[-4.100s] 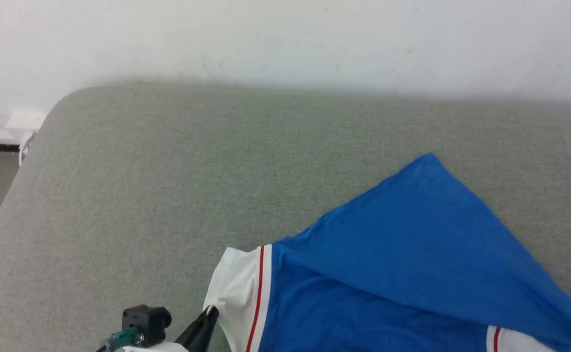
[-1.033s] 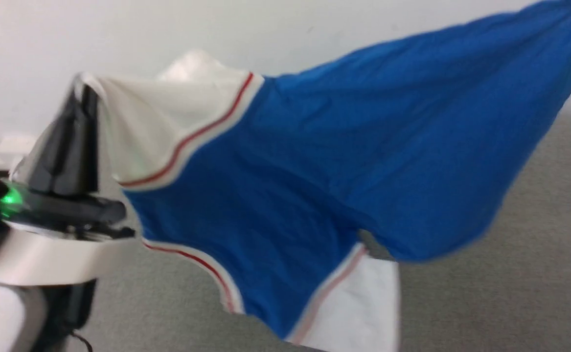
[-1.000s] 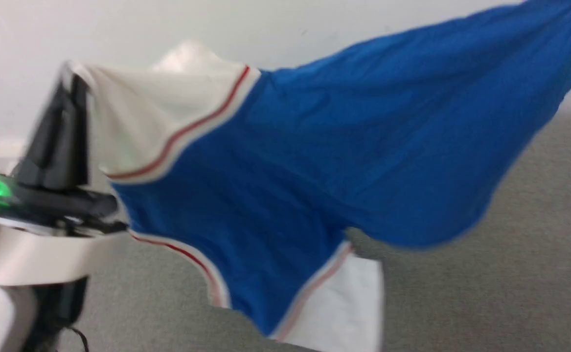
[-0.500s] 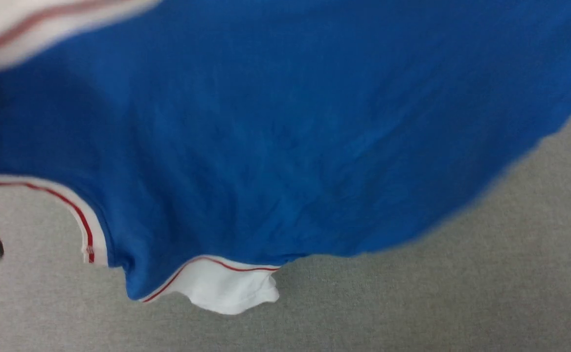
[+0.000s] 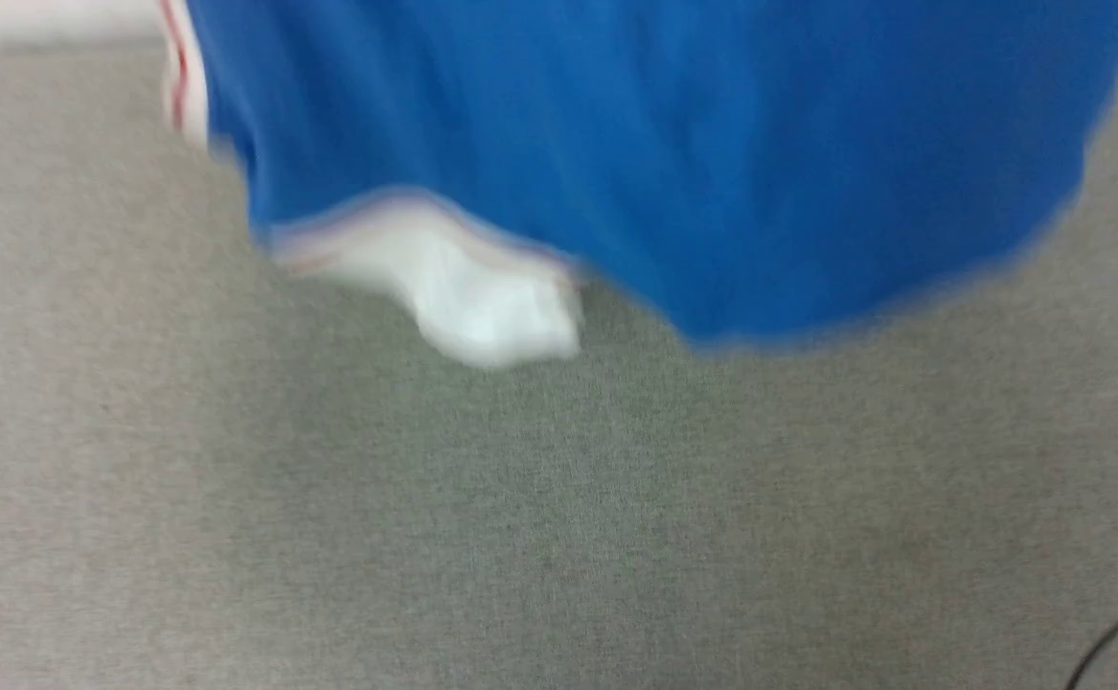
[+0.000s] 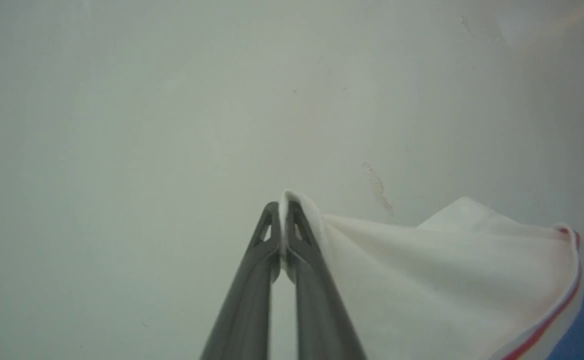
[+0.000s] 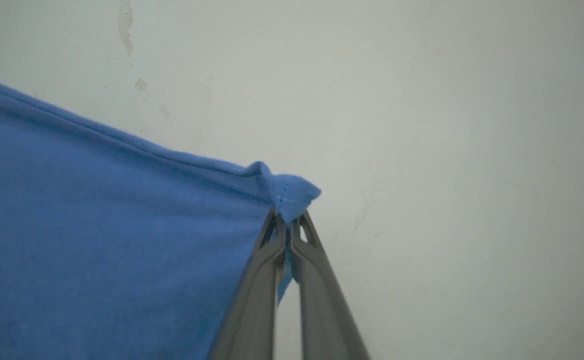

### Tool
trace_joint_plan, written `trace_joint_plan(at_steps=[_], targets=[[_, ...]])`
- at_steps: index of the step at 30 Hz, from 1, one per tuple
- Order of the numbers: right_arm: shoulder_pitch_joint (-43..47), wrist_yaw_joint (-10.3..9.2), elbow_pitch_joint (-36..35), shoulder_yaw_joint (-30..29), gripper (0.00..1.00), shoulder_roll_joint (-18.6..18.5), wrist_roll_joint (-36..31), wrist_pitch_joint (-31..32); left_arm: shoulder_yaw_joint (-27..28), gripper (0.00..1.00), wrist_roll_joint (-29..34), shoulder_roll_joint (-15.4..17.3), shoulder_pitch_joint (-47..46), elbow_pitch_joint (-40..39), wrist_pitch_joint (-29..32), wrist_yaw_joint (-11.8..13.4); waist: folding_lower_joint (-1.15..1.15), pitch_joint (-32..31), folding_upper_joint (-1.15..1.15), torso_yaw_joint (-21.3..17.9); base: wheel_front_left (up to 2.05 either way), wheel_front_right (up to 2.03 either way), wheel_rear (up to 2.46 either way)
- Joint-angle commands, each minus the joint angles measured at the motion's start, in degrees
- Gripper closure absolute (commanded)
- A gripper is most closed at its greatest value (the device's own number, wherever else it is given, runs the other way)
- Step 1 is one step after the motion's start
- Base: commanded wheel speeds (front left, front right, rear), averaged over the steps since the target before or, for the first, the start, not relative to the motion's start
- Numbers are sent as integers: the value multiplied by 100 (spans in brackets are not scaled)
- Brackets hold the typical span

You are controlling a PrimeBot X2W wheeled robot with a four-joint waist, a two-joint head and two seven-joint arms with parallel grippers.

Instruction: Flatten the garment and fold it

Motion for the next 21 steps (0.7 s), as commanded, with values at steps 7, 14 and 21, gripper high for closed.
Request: trace_joint_plan(at_steps=[7,14,21], targets=[[-1476,-6,1468,498,100,429,-427,-904,-203,100,416,-551,-1862,1738,-808,-254,-2,1328,0,-95,0,0,0],[-2022,-6,2450,795,100,818,-547,-1676,-312,100,672,-998,-2554,2651,-1272,-435,-2,1611,0,41,0,0,0],[-1466,-6,3046,1233,100,1033,-319,-2177,-313,100,675,-1375,-1799,2932,-1316,-651,-2,1552,0,250,0,0,0]])
